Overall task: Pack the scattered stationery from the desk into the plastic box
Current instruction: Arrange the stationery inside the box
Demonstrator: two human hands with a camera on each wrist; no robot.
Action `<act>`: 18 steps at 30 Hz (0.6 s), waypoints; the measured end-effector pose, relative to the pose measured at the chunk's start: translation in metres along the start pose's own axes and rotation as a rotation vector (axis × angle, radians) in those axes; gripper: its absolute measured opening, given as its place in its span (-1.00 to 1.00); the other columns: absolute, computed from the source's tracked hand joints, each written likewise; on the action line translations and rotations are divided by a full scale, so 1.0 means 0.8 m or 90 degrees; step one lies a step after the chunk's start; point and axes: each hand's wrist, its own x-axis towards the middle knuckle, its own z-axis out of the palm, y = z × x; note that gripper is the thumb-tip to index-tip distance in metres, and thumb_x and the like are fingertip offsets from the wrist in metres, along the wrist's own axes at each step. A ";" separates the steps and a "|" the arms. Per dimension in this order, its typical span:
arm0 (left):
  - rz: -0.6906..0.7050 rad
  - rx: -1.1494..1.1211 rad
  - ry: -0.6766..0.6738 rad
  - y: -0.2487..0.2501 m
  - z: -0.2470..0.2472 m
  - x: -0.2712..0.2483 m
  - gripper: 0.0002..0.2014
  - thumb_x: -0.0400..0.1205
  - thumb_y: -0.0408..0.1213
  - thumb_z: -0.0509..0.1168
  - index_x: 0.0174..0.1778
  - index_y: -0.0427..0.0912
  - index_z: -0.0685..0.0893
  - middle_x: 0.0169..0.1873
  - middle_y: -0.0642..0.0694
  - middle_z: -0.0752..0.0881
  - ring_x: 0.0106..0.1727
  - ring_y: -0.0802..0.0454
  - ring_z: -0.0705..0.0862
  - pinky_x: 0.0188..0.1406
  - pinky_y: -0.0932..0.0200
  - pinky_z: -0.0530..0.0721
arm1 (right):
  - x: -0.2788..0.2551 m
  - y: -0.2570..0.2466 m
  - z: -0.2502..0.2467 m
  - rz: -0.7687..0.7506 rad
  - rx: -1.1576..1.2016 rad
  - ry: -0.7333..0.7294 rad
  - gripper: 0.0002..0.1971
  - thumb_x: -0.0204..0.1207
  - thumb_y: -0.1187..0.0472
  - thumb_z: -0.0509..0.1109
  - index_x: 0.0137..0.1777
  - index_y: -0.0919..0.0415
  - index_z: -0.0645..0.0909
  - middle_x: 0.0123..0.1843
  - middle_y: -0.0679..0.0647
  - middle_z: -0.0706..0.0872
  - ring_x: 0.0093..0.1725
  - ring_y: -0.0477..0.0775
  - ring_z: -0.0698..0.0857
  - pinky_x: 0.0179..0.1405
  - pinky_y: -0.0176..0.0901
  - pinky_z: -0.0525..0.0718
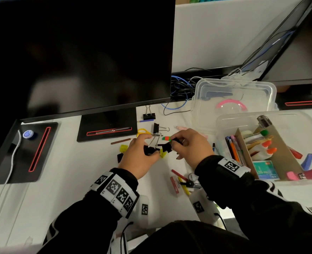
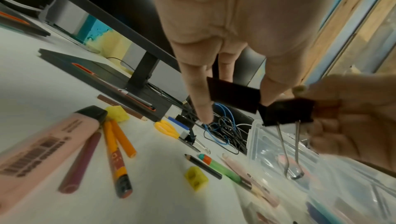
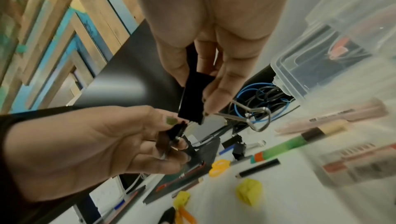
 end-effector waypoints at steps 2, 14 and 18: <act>0.035 -0.029 0.012 0.011 0.002 -0.001 -0.50 0.52 -0.11 0.40 0.37 0.12 0.41 0.15 0.04 0.51 0.07 0.15 0.52 0.02 0.29 0.43 | -0.003 -0.011 -0.008 0.006 0.062 0.018 -0.85 0.54 0.21 0.38 0.07 0.17 0.68 -0.24 0.02 0.64 -0.51 -0.16 0.66 -0.52 -0.41 0.65; 0.138 -0.068 0.007 0.074 0.034 0.014 -0.41 0.49 -0.15 0.44 0.46 0.07 0.45 0.20 0.10 0.50 0.18 0.25 0.52 0.13 0.38 0.45 | -0.009 -0.007 -0.093 0.036 0.119 0.078 -0.83 0.47 0.31 0.46 0.05 0.20 0.75 -0.19 0.04 0.73 -0.35 -0.25 0.65 -0.32 -0.57 0.58; 0.176 -0.133 -0.007 0.113 0.061 0.017 -0.47 0.45 -0.19 0.46 0.35 0.11 0.52 0.14 0.11 0.51 0.15 0.24 0.61 0.18 0.27 0.60 | -0.009 0.001 -0.139 0.061 0.128 0.073 -0.92 0.54 0.21 0.40 0.00 0.12 0.68 -0.09 0.13 0.79 -0.09 0.14 0.76 0.09 0.05 0.72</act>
